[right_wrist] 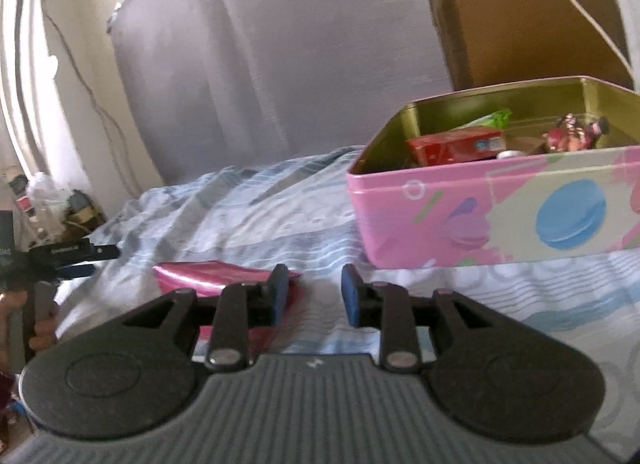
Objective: Organize rigid objects
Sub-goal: 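Lift the pink wallet with the right gripper toward the left gripper, then grasp the pink wallet with the left gripper while the right gripper releases it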
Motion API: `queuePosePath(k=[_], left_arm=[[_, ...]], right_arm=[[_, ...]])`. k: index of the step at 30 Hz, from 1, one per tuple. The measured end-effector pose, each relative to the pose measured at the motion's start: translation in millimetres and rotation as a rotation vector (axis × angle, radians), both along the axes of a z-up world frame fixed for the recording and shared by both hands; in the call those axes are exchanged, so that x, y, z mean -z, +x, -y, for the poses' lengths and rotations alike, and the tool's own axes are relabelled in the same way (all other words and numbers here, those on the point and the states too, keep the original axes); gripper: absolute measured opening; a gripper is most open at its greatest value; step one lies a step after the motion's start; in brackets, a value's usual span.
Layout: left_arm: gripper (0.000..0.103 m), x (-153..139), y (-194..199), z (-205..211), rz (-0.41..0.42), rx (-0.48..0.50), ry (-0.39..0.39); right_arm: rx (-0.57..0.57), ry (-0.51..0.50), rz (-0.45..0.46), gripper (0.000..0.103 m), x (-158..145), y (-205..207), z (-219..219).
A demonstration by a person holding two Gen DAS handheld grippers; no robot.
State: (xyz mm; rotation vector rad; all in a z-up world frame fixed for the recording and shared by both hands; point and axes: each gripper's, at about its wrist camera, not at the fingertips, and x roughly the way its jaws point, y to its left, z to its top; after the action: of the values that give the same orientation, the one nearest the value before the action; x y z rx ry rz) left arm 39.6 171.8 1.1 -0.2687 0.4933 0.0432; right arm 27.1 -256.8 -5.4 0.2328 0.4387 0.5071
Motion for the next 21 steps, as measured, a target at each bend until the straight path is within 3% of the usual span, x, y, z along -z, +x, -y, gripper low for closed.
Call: queuePosePath(k=[5,11,17,21], left_arm=[[0.091,-12.7,-8.2,32.3,0.027,0.253,-0.137],[0.087,-18.5,-6.9,84.8,0.018,0.507,-0.183],[0.093,-7.2,0.6,131.2,-0.030,0.599,-0.115],[0.088,-2.7,3.8,143.1,-0.045,0.627,-0.106]], right_arm=[[-0.061,0.047,0.003,0.037,-1.4,-3.3,4.7],[-0.108,0.142,-0.007,0.040,-1.4,-6.6,16.6],[-0.172,0.170,-0.014,0.041,-2.4,-7.5,17.5],[-0.224,0.096,-0.019,0.045,-3.5,-9.3,3.1]])
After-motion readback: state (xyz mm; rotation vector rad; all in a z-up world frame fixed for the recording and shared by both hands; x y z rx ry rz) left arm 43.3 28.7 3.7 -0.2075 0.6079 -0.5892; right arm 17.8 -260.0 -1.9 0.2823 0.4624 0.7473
